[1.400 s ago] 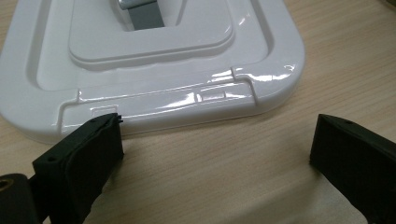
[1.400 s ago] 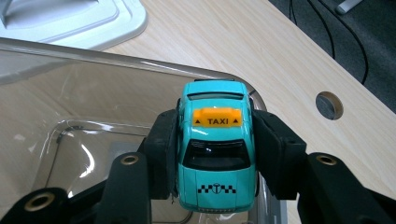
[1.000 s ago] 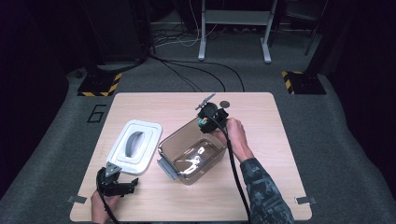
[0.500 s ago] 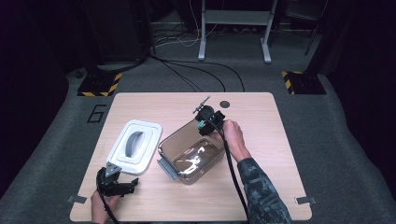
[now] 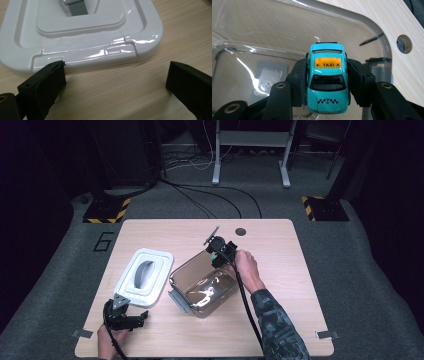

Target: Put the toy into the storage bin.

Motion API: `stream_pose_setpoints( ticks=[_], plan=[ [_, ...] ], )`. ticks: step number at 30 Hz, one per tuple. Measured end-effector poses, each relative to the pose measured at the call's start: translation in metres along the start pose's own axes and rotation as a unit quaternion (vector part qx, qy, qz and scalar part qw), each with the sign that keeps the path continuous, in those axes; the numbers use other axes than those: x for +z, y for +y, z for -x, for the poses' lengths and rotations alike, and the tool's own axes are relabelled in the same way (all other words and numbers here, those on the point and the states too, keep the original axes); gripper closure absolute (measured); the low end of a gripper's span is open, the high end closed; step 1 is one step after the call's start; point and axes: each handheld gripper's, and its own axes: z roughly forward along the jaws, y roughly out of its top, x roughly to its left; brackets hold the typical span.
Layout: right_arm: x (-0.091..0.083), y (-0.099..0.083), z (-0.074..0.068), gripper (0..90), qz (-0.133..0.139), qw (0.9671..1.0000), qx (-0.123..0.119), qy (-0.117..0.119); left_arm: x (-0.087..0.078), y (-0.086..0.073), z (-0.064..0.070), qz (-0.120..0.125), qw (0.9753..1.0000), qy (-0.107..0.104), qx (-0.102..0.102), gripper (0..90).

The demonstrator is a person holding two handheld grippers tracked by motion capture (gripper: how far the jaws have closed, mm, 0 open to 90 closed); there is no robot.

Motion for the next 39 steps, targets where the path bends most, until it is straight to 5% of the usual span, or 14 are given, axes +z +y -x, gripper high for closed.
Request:
stream_pose_setpoints(
  ticks=[16, 20, 30, 39],
  plan=[
    [0.008, 0.004, -0.006, 51.9, -0.022, 0.9996, -0.015, -0.013, 0.0, 0.0, 0.0, 0.0, 1.0, 0.0, 0.0, 2.1],
    [0.007, 0.004, -0.007, 38.0, -0.02, 0.9996, -0.01, -0.014, 0.0, 0.0, 0.0, 0.0, 1.0, 0.0, 0.0, 2.2],
    [-0.03, -0.008, -0.008, 21.1, 0.042, 0.999, -0.003, -0.016, 0.0, 0.0, 0.0, 0.001, 1.0, 0.0, 0.0, 2.9],
    [-0.071, -0.037, 0.002, 7.7, 0.108, 0.9935, 0.035, -0.004, 0.0, 0.0, 0.0, 0.002, 1.0, 0.0, -0.001, 2.9]
  ],
)
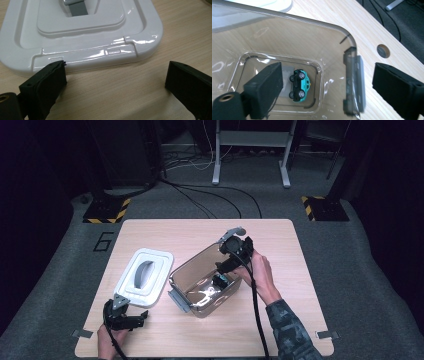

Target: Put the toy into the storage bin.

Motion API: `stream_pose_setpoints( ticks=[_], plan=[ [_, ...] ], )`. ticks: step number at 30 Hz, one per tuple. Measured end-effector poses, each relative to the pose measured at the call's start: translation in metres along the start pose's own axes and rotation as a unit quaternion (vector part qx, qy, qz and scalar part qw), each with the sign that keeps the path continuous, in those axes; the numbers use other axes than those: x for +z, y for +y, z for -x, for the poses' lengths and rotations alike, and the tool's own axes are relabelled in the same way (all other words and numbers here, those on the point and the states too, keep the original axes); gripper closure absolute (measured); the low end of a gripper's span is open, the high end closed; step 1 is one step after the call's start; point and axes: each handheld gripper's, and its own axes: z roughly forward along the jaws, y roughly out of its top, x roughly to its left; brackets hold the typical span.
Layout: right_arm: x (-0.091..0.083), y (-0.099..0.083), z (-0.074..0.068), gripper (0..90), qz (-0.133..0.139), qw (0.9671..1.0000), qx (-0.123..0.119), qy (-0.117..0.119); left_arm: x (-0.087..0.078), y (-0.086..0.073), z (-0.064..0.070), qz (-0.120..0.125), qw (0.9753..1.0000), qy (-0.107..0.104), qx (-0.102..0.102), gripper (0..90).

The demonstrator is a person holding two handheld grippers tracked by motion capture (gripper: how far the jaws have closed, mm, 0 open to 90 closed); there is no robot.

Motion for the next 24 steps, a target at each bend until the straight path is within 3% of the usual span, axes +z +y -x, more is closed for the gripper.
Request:
stream_pose_setpoints(
  ticks=[11, 24],
  plan=[
    [-0.029, -0.029, 0.013, 0.6, 0.05, 0.9982, 0.032, -0.004, 0.0, 0.0, 0.0, 0.0, 1.0, 0.0, -0.001, 3.0],
    [-0.047, -0.086, 0.039, 0.3, 0.068, 0.9936, 0.089, -0.017, 0.0, 0.0, 0.0, 0.0, 1.0, 0.0, 0.0, 3.0]
  ],
)
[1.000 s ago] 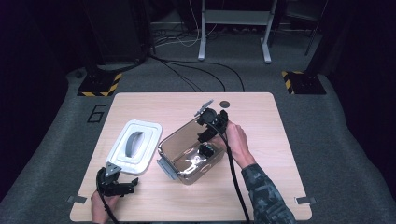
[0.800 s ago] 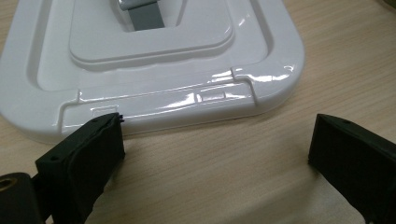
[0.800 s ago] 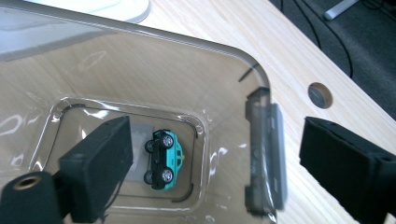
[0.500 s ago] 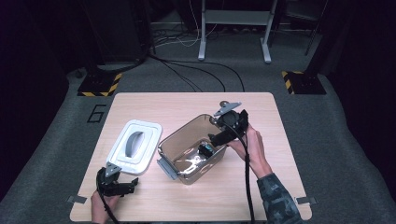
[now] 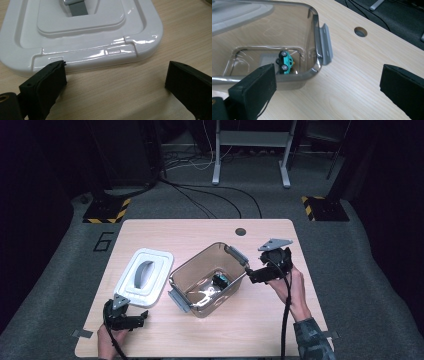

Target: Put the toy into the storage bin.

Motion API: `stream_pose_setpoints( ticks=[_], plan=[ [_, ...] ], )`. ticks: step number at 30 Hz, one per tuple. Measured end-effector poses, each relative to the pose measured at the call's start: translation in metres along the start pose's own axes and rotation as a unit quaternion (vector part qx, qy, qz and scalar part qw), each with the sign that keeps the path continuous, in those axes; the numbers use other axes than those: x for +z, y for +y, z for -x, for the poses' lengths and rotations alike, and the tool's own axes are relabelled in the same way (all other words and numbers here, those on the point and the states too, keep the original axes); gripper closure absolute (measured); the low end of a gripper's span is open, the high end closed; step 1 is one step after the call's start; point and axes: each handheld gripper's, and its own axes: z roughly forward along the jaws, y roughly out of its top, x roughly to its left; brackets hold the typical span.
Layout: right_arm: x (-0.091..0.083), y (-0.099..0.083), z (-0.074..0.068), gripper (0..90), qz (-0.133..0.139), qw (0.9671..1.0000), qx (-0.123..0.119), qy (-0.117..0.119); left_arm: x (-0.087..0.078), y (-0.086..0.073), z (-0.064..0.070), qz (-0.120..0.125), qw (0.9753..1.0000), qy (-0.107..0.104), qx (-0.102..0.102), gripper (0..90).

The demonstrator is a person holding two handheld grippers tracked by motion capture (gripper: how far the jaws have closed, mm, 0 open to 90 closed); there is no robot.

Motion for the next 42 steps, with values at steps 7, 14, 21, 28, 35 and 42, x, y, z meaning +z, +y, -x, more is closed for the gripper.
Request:
stream_pose_setpoints(
  ticks=[7, 14, 21, 28, 35, 42],
  plan=[
    [-0.004, -0.024, 0.008, 0.4, 0.006, 0.9996, 0.027, -0.006, 0.0, 0.0, 0.0, 0.0, 1.0, 0.0, 0.0, 3.0],
    [-0.001, -0.052, 0.018, 0.6, -0.001, 0.9986, 0.053, -0.005, 0.0, 0.0, 0.0, 0.0, 1.0, 0.0, 0.0, 3.0],
    [0.01, -0.079, 0.024, 0.6, -0.007, 0.9972, 0.075, -0.001, 0.0, 0.0, 0.0, 0.0, 1.0, 0.0, 0.0, 3.0],
    [0.025, -0.1, 0.023, 0.9, -0.017, 0.9952, 0.096, 0.007, 0.0, 0.0, 0.0, 0.0, 1.0, 0.0, 0.0, 2.9],
    [0.044, -0.121, 0.021, 1.2, -0.026, 0.9943, 0.103, 0.013, 0.0, 0.0, 0.0, 0.0, 1.0, 0.0, 0.0, 2.9],
    [0.059, -0.143, 0.019, 1.7, -0.043, 0.9913, 0.124, 0.009, 0.0, 0.0, 0.0, 0.0, 1.0, 0.0, 0.0, 3.0]
  ],
)
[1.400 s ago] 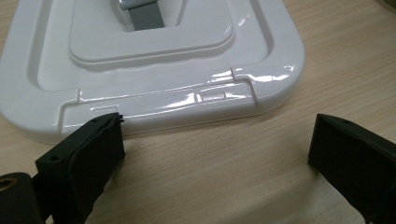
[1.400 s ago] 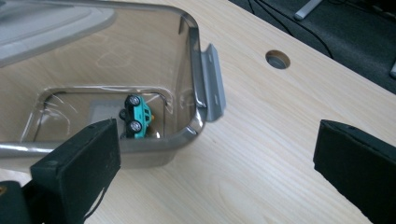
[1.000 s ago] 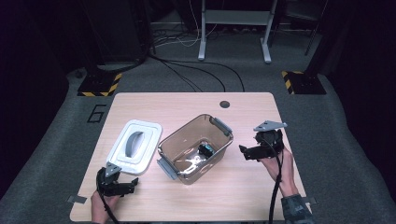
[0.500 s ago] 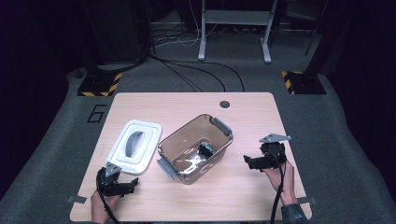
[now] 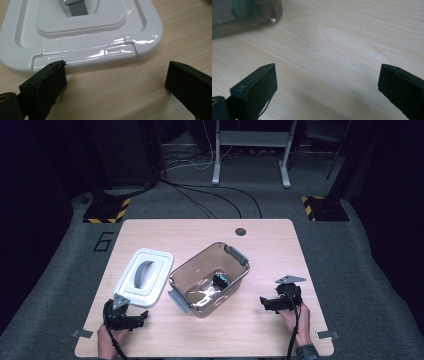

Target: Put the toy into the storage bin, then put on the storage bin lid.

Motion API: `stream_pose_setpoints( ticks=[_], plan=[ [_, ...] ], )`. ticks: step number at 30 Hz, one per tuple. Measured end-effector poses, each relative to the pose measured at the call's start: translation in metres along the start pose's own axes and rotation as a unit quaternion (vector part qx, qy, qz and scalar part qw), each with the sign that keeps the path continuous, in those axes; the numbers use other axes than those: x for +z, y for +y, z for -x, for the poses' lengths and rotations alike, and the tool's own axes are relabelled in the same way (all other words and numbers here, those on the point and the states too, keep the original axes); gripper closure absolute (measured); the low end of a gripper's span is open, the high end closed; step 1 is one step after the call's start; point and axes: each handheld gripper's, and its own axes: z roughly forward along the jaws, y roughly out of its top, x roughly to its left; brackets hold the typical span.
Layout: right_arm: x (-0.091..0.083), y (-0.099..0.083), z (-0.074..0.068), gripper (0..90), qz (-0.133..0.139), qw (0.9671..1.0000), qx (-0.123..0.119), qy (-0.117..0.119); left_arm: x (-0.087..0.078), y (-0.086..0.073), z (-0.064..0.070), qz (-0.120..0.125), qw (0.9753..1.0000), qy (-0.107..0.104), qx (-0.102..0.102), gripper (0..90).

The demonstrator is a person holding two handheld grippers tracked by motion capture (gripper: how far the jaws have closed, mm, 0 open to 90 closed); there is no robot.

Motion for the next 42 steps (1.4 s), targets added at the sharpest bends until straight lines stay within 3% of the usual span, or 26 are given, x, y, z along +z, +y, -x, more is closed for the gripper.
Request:
stream_pose_setpoints(
  ticks=[8, 10, 14, 17, 24, 27, 30, 33, 35, 42],
  plan=[
    [0.013, -0.017, 0.007, 1.2, -0.003, 0.9998, 0.018, -0.012, 0.0, 0.0, 0.0, 0.0, 1.0, 0.0, 0.0, 3.0],
    [0.014, -0.019, 0.01, 1.1, 0.008, 0.9997, 0.018, -0.013, 0.0, 0.0, 0.0, 0.0, 1.0, 0.0, 0.001, 3.0],
    [0.015, -0.021, 0.012, 1.0, 0.018, 0.9994, 0.01, -0.027, 0.0, 0.0, 0.0, 0.0, 1.0, 0.001, 0.0, 3.0],
    [0.017, -0.021, 0.008, 0.0, 0.01, 0.9991, 0.006, -0.041, 0.0, 0.0, 0.001, 0.003, 1.0, 0.003, -0.001, 3.1],
    [0.019, -0.022, 0.013, 0.0, 0.021, 0.999, -0.006, -0.039, 0.0, 0.0, 0.0, 0.0, 1.0, 0.0, 0.001, 3.1],
    [0.018, -0.023, 0.011, 0.0, 0.026, 0.9989, 0.0, -0.038, -0.001, -0.001, 0.001, 0.005, 1.0, 0.005, -0.002, 3.4],
    [0.019, -0.023, 0.011, 0.0, 0.028, 0.9989, -0.001, -0.038, -0.003, -0.002, 0.0, -0.001, 1.0, -0.004, 0.005, 3.4],
    [0.018, -0.023, 0.011, 0.0, 0.026, 0.999, -0.005, -0.035, -0.006, -0.001, 0.0, -0.017, 0.9987, -0.028, 0.039, 3.0],
    [0.018, -0.023, 0.011, 0.0, 0.026, 0.999, -0.007, -0.035, -0.009, 0.0, 0.003, -0.026, 0.998, -0.021, 0.052, 0.9],
    [0.018, -0.023, 0.011, 0.0, 0.027, 0.999, -0.007, -0.035, -0.023, 0.015, 0.011, 0.011, 0.9987, -0.021, 0.045, 0.3]
  ],
)
